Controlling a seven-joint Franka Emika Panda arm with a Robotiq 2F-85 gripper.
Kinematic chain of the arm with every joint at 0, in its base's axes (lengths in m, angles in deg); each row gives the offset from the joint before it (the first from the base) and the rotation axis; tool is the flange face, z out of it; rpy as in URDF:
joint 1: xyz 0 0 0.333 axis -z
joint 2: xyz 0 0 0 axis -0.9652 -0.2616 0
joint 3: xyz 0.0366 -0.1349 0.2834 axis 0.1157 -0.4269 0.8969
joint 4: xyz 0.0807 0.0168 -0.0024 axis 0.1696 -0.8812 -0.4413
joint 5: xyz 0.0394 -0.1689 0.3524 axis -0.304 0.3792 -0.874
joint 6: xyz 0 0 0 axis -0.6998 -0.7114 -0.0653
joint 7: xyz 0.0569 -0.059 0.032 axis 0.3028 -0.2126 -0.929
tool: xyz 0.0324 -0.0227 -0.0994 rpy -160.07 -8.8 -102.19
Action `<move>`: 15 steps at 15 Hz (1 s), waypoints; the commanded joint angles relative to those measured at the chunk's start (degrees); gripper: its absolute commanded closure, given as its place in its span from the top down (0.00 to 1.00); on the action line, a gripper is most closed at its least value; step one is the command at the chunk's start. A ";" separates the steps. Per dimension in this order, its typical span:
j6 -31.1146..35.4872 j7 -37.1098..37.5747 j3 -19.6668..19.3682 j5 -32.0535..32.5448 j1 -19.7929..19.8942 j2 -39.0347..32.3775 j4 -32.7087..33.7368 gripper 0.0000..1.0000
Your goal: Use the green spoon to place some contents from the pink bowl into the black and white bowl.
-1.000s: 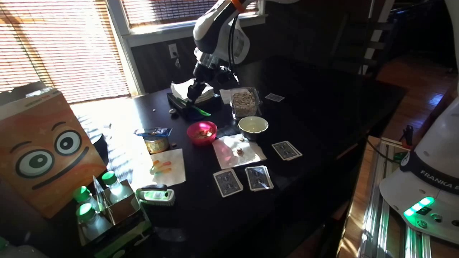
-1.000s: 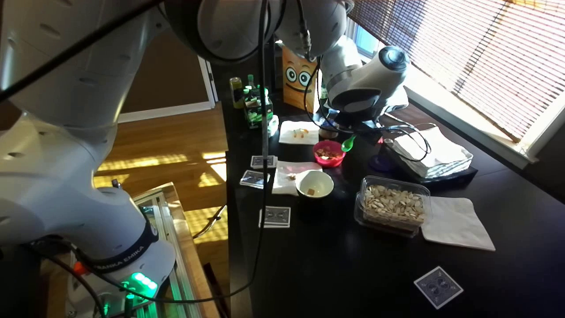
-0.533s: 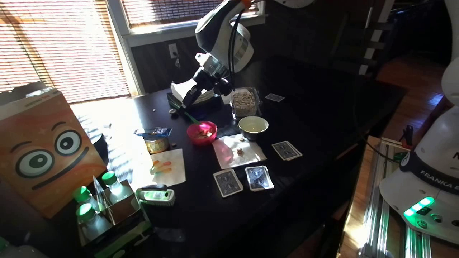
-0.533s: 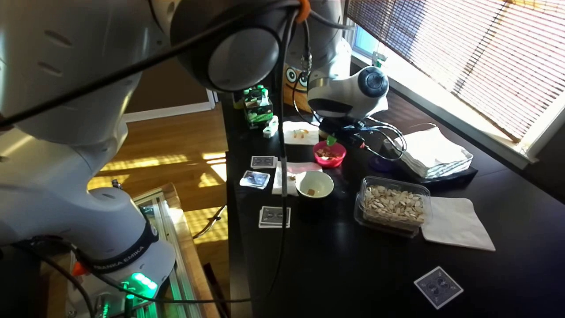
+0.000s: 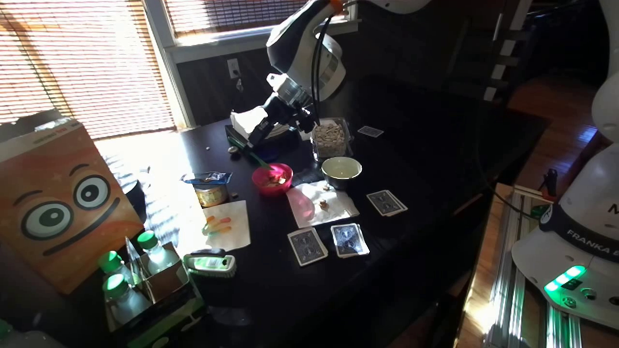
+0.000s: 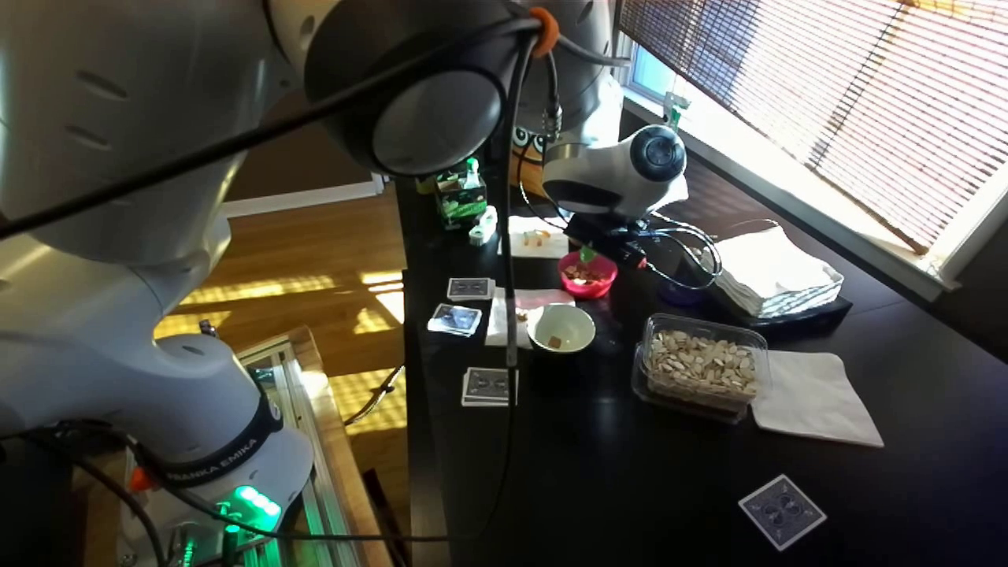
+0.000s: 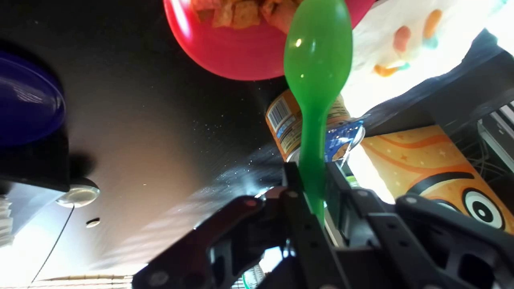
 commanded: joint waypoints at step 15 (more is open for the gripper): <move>11.00 -5.37 14.33 14.00 13.19 -14.71 -3.45 0.05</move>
